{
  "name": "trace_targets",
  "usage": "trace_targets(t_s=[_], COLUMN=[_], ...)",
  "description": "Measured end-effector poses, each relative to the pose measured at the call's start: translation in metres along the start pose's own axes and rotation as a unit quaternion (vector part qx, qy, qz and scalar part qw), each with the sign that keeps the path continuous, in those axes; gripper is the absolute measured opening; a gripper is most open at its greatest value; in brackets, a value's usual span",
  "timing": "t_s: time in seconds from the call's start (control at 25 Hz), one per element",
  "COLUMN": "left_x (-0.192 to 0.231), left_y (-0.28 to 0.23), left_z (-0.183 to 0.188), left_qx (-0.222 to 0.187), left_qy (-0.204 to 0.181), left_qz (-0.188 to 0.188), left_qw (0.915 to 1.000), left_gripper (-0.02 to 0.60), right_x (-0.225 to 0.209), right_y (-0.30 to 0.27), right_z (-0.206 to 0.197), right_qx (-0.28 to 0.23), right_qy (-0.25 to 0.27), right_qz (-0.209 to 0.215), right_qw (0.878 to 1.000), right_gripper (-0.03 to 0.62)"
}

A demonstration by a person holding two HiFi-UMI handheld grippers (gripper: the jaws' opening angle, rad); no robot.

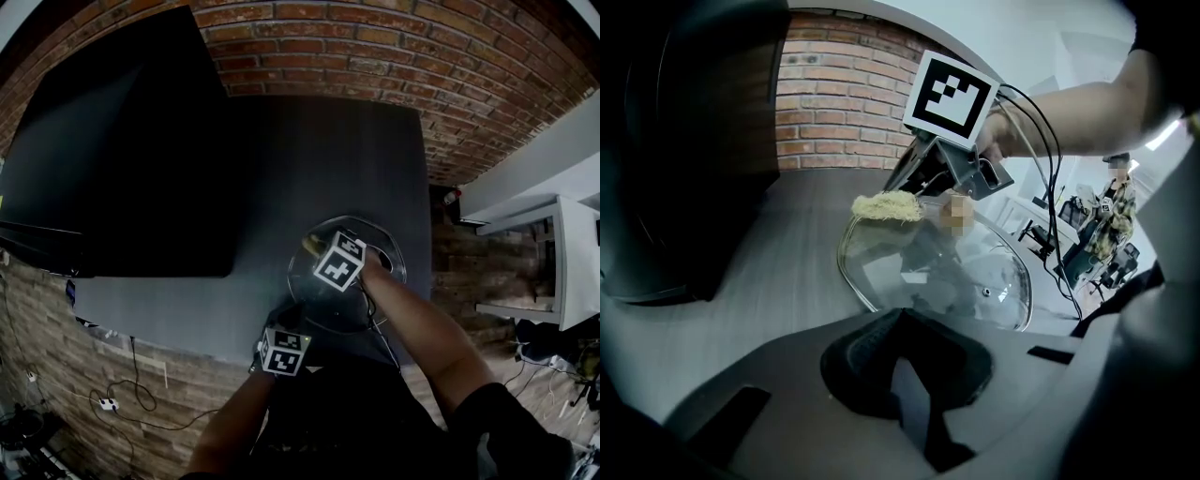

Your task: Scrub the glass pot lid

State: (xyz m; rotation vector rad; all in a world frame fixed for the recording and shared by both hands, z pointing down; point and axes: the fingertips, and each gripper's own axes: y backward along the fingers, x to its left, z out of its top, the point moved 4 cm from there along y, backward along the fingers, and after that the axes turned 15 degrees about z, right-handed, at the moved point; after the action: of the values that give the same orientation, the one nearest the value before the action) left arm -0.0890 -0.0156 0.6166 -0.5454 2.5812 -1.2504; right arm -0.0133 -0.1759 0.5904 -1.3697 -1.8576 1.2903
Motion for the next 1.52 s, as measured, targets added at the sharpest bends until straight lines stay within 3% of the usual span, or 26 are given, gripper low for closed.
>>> trace_targets(t_s=[0.6, 1.28, 1.52], left_x=[0.001, 0.001, 0.001], left_y=[-0.002, -0.001, -0.001], left_z=[0.003, 0.004, 0.006], left_qx=[-0.004, 0.002, -0.002], left_qy=[-0.003, -0.002, 0.000], left_qz=[0.002, 0.005, 0.006], left_qw=[1.0000, 1.0000, 1.0000], left_gripper=[0.032, 0.032, 0.032], right_x=[-0.037, -0.064, -0.071], right_y=[0.032, 0.066, 0.072], right_z=[-0.047, -0.123, -0.135], right_qx=[-0.031, -0.049, -0.058], right_qy=[-0.092, -0.193, -0.199], right_qz=[-0.040, -0.084, -0.098], right_qw=[0.994, 0.976, 0.973], right_gripper=[0.025, 0.025, 0.025])
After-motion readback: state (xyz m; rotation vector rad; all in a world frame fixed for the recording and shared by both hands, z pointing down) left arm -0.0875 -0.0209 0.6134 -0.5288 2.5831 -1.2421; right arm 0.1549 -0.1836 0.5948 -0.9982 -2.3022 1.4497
